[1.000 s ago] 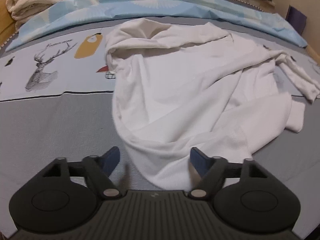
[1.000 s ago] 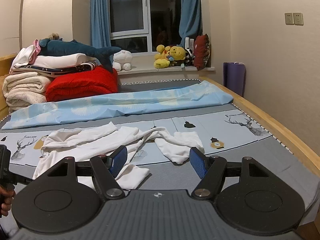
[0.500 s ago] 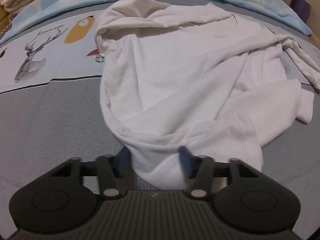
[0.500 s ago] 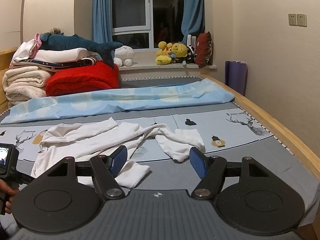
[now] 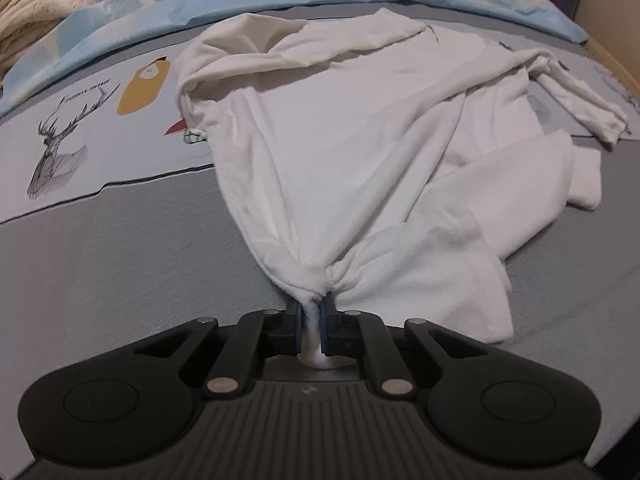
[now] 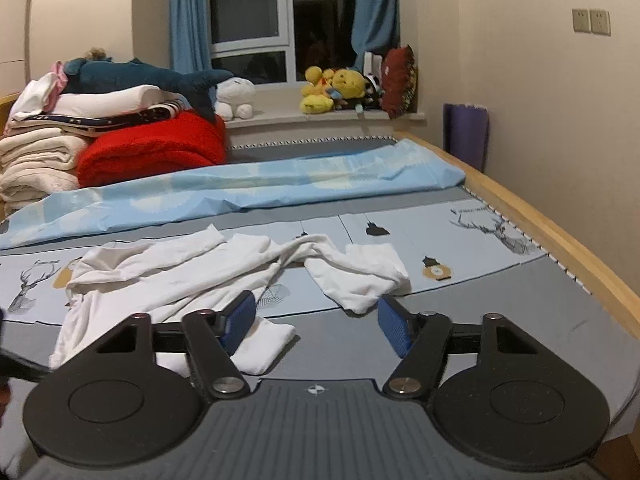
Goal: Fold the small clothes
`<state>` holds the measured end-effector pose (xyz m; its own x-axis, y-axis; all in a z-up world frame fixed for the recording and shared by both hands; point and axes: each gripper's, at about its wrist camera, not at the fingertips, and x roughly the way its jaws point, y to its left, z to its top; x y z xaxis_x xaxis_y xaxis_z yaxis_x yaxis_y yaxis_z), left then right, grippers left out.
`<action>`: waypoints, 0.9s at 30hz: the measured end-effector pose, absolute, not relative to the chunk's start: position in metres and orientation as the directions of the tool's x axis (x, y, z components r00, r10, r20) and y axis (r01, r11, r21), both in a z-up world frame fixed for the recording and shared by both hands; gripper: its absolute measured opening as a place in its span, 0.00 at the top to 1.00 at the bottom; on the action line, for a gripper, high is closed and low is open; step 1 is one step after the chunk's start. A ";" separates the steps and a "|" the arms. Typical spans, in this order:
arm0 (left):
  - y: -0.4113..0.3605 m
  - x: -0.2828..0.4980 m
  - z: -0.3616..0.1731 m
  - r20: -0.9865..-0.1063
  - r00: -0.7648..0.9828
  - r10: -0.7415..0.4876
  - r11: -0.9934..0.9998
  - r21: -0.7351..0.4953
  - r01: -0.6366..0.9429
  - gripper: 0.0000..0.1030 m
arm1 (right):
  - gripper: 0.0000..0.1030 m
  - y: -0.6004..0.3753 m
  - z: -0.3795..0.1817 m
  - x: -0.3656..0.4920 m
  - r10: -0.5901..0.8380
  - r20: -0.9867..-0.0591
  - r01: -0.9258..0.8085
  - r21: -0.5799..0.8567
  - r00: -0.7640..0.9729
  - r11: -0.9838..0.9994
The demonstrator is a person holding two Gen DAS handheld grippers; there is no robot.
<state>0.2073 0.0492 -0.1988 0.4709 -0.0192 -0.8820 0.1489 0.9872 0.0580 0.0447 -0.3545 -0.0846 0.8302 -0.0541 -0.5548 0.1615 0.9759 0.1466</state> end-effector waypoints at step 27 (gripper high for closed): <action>0.136 0.248 -0.199 -0.925 0.296 -0.238 0.902 -0.324 -0.286 0.46 | 0.68 -0.283 -0.266 0.251 0.095 -0.896 -0.024 0.093 0.435 0.995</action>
<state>0.2475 0.1359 -0.1986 0.2959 -0.2380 -0.9251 -0.2864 0.9018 -0.3236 0.2509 -0.2829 -0.2656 0.4347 0.0947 -0.8956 -0.0244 0.9953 0.0934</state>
